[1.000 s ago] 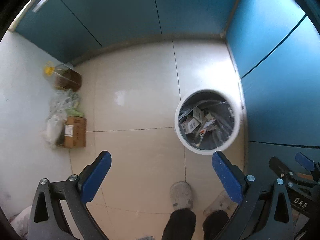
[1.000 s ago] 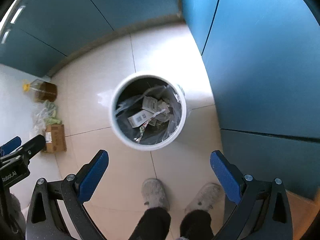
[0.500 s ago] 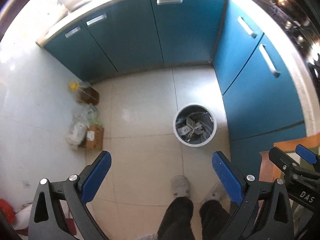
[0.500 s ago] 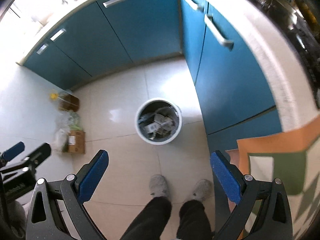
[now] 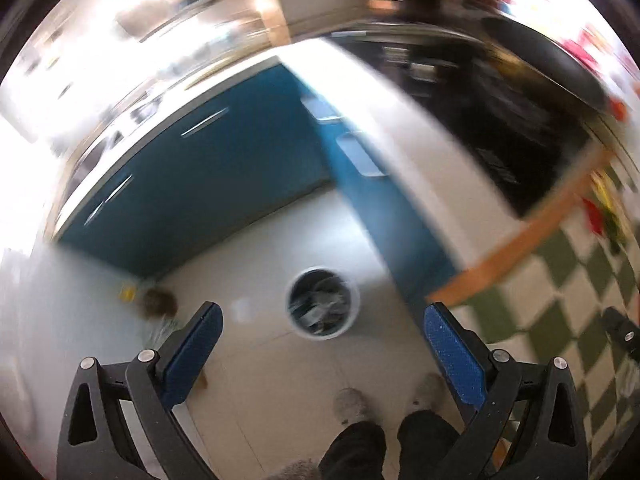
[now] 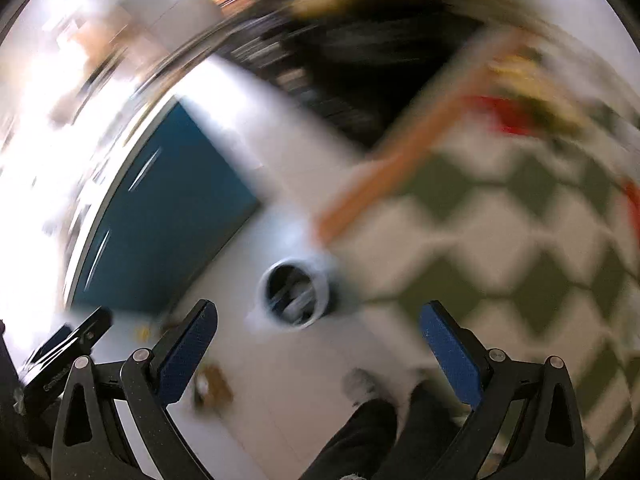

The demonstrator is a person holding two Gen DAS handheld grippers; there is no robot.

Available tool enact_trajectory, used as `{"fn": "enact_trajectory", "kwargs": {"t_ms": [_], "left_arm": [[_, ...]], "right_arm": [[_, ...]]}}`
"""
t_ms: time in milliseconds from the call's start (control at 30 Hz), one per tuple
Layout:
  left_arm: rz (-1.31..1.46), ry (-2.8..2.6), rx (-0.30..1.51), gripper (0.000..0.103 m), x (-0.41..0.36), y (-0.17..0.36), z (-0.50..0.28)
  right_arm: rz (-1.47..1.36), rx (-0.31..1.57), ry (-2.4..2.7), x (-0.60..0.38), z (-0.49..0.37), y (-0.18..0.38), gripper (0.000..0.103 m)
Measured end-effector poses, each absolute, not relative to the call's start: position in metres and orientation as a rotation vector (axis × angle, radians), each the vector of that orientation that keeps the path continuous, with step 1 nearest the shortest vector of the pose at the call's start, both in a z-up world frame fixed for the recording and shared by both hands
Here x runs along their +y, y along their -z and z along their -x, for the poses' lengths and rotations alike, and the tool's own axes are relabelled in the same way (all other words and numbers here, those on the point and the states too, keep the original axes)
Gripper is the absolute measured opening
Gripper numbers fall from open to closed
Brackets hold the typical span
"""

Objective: Collect trash
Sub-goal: 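Lift both tools from the bin back toward the counter, then grasp the red wrapper with the left gripper while the right grasps the white-green packet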

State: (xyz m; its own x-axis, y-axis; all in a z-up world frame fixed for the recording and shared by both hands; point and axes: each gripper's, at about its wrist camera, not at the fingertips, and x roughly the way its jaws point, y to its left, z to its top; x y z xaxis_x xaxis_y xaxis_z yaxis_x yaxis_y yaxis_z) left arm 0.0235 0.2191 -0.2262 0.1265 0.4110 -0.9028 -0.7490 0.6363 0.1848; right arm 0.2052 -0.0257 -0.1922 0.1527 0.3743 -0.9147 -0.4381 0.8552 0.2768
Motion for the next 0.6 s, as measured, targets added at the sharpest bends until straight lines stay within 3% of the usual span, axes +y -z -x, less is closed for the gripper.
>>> {"fn": "enact_trajectory", "kwargs": {"t_ms": [233,400,567,600], "left_arm": [[0.112,-0.59,1.293,0.103,0.127,0.265,-0.192],[0.1,-0.495,1.367,0.103,0.106,0.295,-0.273],[0.233,-0.454,1.398,0.103,0.123,0.311,-0.33],[0.25,-0.451,1.401,0.102,0.124,0.313,-0.337]], "right_arm": [[-0.085,1.314,-0.019,-0.234,-0.299,0.234,0.103],[-0.136,1.417,0.121,-0.292,-0.323,0.282,0.102],[-0.062,1.347,0.112,-0.272,-0.318,0.278,0.079],[-0.037,1.319,0.102,-0.265,-0.316,0.275,0.061]]}}
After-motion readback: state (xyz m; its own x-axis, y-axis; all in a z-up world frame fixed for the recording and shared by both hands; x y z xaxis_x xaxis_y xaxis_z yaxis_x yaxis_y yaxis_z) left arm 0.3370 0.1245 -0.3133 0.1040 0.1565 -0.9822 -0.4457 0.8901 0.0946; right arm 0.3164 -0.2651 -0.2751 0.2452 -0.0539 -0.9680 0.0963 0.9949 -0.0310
